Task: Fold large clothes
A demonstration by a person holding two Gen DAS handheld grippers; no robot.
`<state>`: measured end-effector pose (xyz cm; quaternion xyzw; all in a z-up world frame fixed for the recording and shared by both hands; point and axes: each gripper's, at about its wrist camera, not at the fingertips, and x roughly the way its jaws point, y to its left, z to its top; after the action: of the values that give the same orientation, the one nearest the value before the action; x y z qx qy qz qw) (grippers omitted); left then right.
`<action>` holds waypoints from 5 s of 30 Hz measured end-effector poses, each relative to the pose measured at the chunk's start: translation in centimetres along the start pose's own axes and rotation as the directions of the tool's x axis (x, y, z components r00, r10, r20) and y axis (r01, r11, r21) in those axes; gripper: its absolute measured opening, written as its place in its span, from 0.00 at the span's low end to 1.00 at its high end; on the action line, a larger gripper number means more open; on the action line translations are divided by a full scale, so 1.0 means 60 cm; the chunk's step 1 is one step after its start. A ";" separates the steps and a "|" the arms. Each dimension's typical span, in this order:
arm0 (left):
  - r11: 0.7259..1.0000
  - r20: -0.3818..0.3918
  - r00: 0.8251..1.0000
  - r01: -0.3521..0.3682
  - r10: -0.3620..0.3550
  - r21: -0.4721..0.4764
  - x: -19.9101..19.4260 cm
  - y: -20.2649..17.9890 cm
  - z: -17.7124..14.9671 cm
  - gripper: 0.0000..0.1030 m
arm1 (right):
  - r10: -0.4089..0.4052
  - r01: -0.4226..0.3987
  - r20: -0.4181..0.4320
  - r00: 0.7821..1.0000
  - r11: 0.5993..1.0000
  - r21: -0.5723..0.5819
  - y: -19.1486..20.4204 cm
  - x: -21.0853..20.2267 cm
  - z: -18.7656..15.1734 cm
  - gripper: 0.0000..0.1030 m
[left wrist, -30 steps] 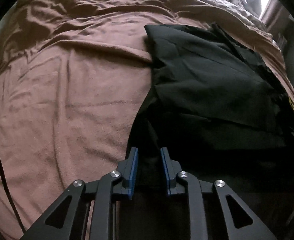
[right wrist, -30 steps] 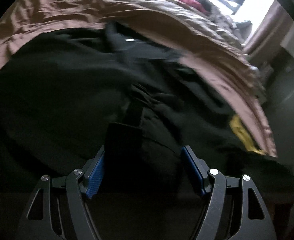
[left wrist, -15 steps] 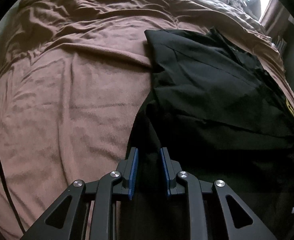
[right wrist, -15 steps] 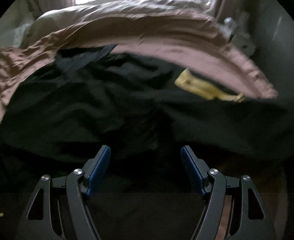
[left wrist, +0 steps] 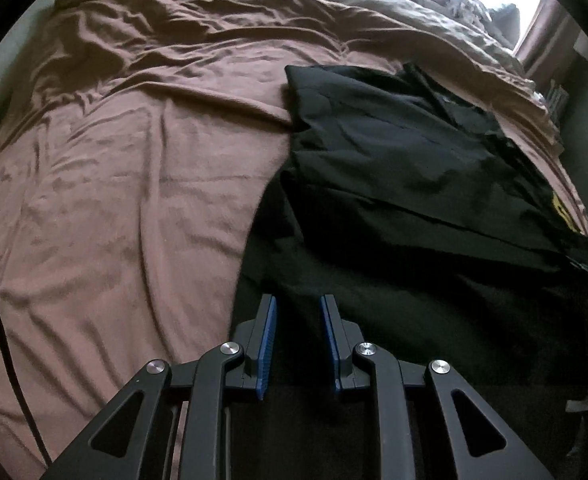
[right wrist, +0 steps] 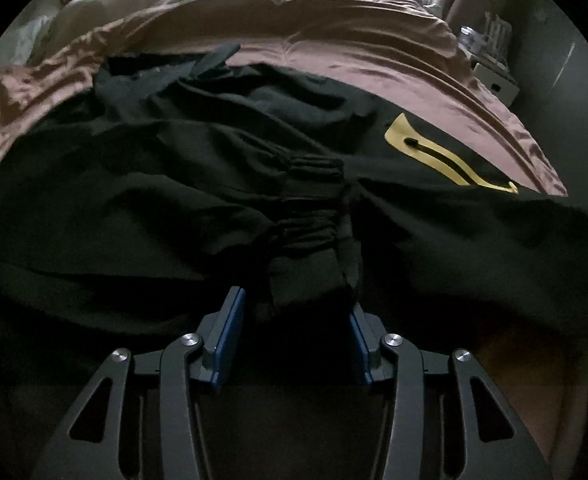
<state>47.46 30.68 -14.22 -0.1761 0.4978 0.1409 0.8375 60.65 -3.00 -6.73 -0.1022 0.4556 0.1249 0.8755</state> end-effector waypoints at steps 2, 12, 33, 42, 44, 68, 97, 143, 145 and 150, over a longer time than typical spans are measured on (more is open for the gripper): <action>1.000 0.010 1.000 0.010 -0.010 -0.007 -0.019 -0.010 -0.008 0.23 | 0.022 -0.022 0.010 1.000 1.000 0.013 -0.013 -0.022 -0.010 0.44; 0.998 0.139 0.988 0.061 -0.065 0.032 -0.135 -0.102 -0.049 0.57 | 0.052 -0.058 0.075 0.996 0.996 0.071 -0.096 -0.158 -0.081 0.71; 0.971 0.379 0.904 0.132 -0.200 0.198 -0.359 -0.297 -0.135 0.74 | 0.071 -0.108 0.340 0.938 0.990 0.092 -0.226 -0.408 -0.286 1.00; 0.947 0.430 0.862 0.155 -0.269 0.281 -0.407 -0.386 -0.159 0.85 | 0.080 -0.143 0.329 0.941 0.975 0.170 -0.306 -0.453 -0.329 1.00; 0.937 0.434 0.852 0.166 -0.293 0.307 -0.410 -0.409 -0.162 0.93 | 0.081 -0.157 0.332 0.940 0.966 0.206 -0.327 -0.459 -0.331 1.00; 0.879 0.308 0.859 0.281 -0.409 0.385 -0.241 -0.573 -0.116 0.96 | 0.060 -0.241 0.380 0.923 0.860 0.450 -0.519 -0.393 -0.357 1.00; 0.908 0.120 0.945 0.250 -0.305 0.337 0.033 -0.608 -0.011 0.78 | 0.217 -0.413 0.352 0.911 0.490 0.768 -0.657 -0.190 -0.273 0.30; 0.978 0.238 0.949 0.192 -0.206 0.083 -0.095 -0.138 0.060 0.67 | 0.439 -0.502 0.479 0.760 0.865 0.003 -0.130 -0.412 0.034 0.01; 0.980 0.248 0.948 0.189 -0.200 0.068 -0.101 -0.108 0.057 0.67 | 0.445 -0.499 0.462 0.767 0.867 -0.007 -0.104 -0.400 0.049 0.01; 0.983 0.272 0.944 0.183 -0.184 0.028 -0.116 -0.025 0.048 0.67 | 0.455 -0.493 0.405 0.793 0.870 -0.011 -0.049 -0.331 0.075 0.01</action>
<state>47.12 30.20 -6.56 -0.1994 0.3589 0.0846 0.9079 54.06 -6.95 12.37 0.0843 0.2857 0.3366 0.8933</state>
